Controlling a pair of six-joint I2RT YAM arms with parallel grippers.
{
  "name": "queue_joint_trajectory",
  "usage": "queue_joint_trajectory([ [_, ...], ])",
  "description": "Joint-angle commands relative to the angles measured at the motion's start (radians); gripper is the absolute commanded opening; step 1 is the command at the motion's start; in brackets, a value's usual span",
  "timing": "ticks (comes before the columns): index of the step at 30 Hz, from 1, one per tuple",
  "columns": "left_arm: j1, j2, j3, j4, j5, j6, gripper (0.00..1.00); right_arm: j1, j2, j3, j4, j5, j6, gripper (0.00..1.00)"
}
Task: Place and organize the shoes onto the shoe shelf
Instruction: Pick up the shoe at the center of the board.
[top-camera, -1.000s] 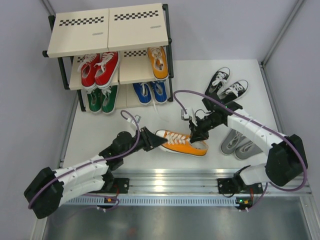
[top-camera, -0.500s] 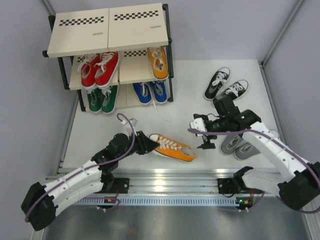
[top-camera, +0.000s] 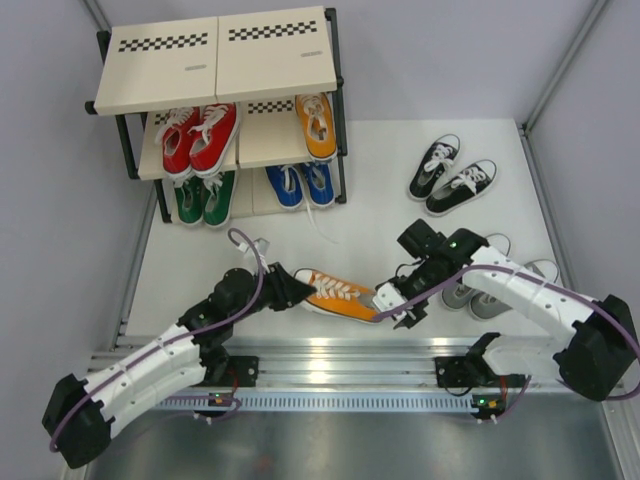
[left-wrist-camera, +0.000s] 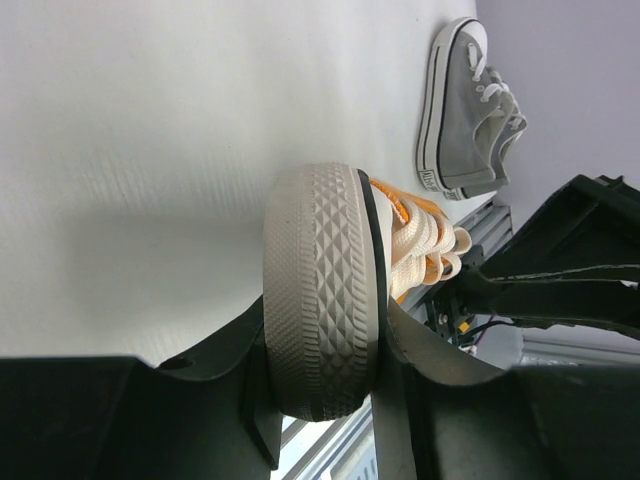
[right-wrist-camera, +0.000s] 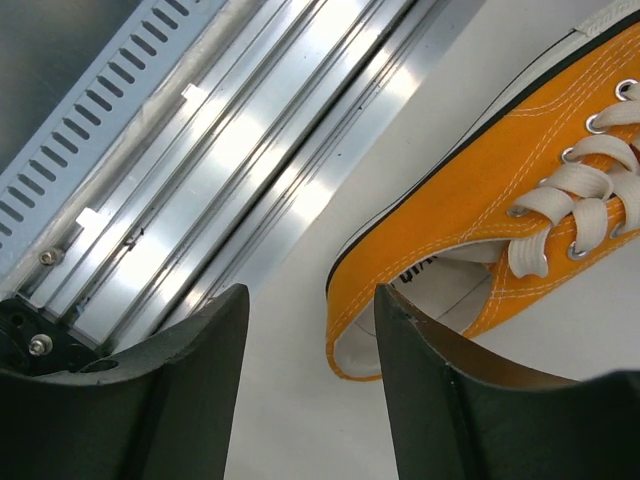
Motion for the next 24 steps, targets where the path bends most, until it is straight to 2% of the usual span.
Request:
queue_joint_trajectory([
  [1,0.004,-0.039,0.043,0.172,0.015,-0.088,0.00,0.035,0.018,-0.005,0.101,0.031,0.062,0.53],
  [2,0.004,-0.044,0.039,0.181,0.019,-0.094,0.00,0.041,0.021,-0.008,0.129,0.043,0.112,0.51],
  [8,0.004,-0.046,0.034,0.185,0.048,-0.106,0.00,0.066,0.050,-0.013,0.216,0.133,0.157,0.50],
  [18,0.004,-0.061,0.034,0.178,0.065,-0.095,0.00,0.066,0.018,-0.068,0.230,0.253,0.137,0.49],
  [21,0.004,-0.062,0.034,0.184,0.058,-0.097,0.00,0.067,0.013,-0.091,0.195,0.209,0.093,0.45],
  [24,0.004,-0.058,0.032,0.197,0.055,-0.098,0.00,0.067,0.002,-0.110,0.201,0.167,0.079,0.34],
])
